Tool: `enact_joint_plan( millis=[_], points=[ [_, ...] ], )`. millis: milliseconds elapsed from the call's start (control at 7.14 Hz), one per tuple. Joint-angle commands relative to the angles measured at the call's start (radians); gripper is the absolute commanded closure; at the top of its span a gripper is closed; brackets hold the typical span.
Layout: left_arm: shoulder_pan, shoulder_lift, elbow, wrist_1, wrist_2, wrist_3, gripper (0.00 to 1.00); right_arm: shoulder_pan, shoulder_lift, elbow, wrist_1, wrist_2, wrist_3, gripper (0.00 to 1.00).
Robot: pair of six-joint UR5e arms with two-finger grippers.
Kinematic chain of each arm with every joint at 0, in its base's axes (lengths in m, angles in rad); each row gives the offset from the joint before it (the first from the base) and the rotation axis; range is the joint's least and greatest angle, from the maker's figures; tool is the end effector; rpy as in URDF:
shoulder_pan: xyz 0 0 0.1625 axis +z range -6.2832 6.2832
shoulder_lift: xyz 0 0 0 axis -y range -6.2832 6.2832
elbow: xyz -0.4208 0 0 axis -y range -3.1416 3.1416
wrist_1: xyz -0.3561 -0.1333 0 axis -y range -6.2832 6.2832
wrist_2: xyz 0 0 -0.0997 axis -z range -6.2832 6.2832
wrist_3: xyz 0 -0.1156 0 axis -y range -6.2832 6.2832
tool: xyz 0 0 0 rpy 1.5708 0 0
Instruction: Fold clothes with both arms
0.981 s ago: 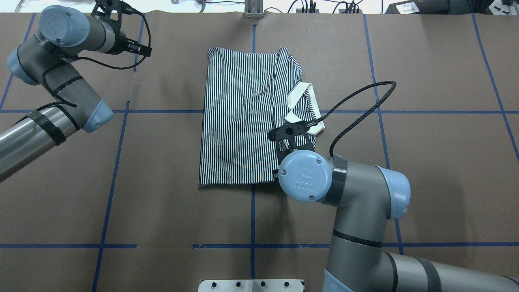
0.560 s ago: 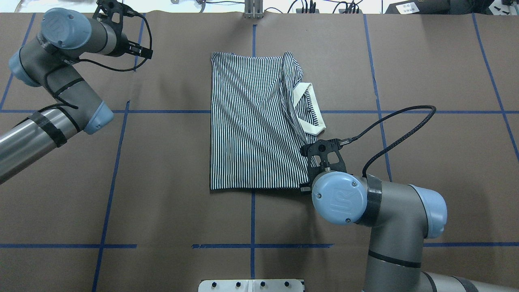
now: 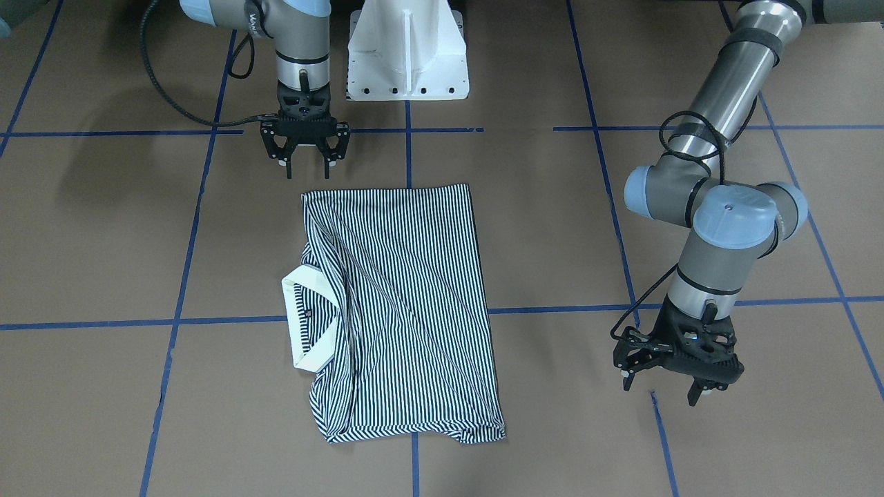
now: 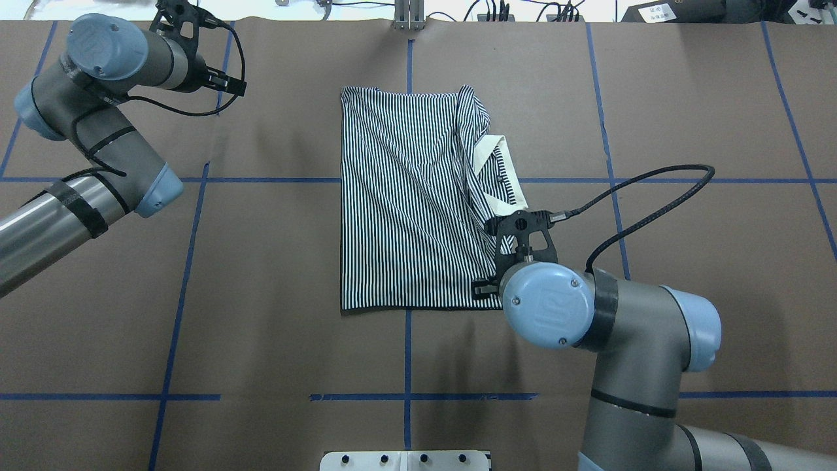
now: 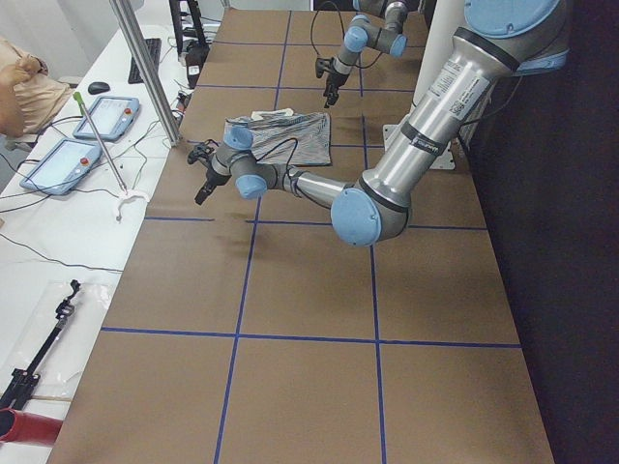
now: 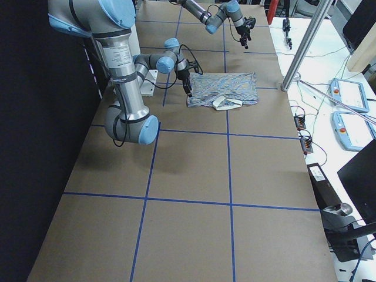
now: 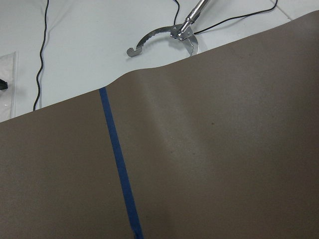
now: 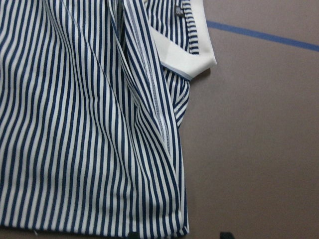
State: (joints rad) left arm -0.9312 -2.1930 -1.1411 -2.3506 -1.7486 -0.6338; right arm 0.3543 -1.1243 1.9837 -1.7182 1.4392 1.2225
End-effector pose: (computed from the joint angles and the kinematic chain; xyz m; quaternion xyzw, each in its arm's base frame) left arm 0.3541 -0.6651 0.4180 0.3275 0.3398 0.0440 0.8805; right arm -0.4780 -0.3351 0.2939 0.1775 -0.3053 0.0257 0.9352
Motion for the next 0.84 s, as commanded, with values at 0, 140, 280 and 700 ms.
enact_joint_plan(
  millis=[0, 140, 280, 700],
  points=[
    [0.002, -0.001, -0.002, 0.001, -0.003, -0.021, 0.0, 0.142, 0.149, -0.172, 0.037, 0.074, -0.065, 0.0],
    [0.0, -0.001, 0.0, 0.001, -0.031, -0.023, 0.0, 0.182, 0.235, -0.3, 0.04, 0.095, -0.08, 0.05],
    [0.0, 0.001, 0.0, 0.001, -0.037, -0.024, 0.0, 0.202, 0.321, -0.438, 0.081, 0.105, -0.095, 0.44],
    [0.0, 0.012, 0.0, 0.001, -0.038, -0.026, 0.0, 0.203, 0.368, -0.586, 0.184, 0.106, -0.133, 0.75]
  ],
)
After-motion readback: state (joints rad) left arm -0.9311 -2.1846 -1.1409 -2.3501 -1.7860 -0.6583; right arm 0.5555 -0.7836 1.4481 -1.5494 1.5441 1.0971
